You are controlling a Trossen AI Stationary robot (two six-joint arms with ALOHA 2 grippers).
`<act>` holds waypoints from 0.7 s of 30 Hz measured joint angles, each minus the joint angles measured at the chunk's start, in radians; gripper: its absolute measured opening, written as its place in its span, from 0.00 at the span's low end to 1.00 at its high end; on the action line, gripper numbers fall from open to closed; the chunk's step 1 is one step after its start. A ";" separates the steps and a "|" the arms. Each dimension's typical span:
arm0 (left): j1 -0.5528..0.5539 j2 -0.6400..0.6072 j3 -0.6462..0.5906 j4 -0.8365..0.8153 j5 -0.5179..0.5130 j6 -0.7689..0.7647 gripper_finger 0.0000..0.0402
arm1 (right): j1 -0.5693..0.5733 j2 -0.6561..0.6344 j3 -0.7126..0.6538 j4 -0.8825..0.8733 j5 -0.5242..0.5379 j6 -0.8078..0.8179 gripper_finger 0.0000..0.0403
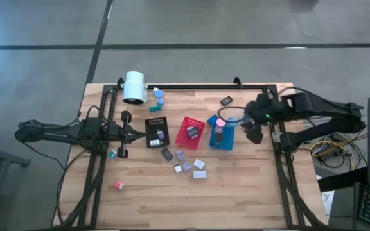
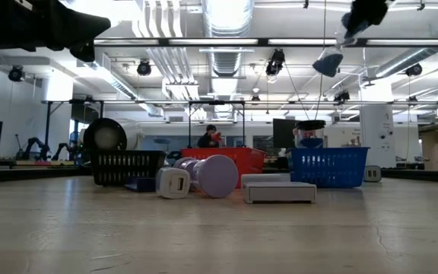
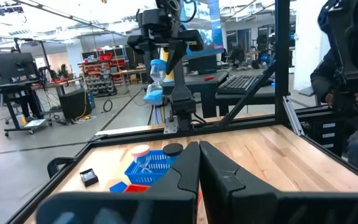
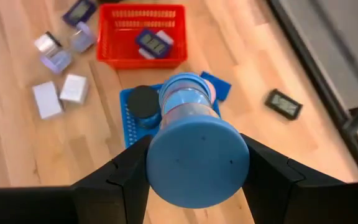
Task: Pick & Place Office items
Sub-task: Put the bottom blue hourglass into the blue bin
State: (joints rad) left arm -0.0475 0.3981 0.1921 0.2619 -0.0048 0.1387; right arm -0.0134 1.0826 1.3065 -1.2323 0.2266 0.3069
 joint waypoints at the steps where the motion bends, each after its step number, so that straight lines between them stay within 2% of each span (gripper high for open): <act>1: 0.000 0.000 0.000 0.000 0.000 0.000 0.03 | -0.025 0.024 0.012 -0.004 -0.030 -0.015 0.48; 9: 0.000 0.000 0.000 0.000 0.000 0.000 0.03 | -0.149 0.199 0.016 -0.060 -0.186 -0.093 0.48; 21: 0.000 0.000 0.000 0.000 0.000 0.000 0.03 | -0.159 0.346 0.011 -0.070 -0.202 -0.134 0.48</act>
State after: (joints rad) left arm -0.0475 0.3981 0.1921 0.2615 -0.0048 0.1387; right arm -0.1727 1.4281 1.3173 -1.3028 0.0250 0.1726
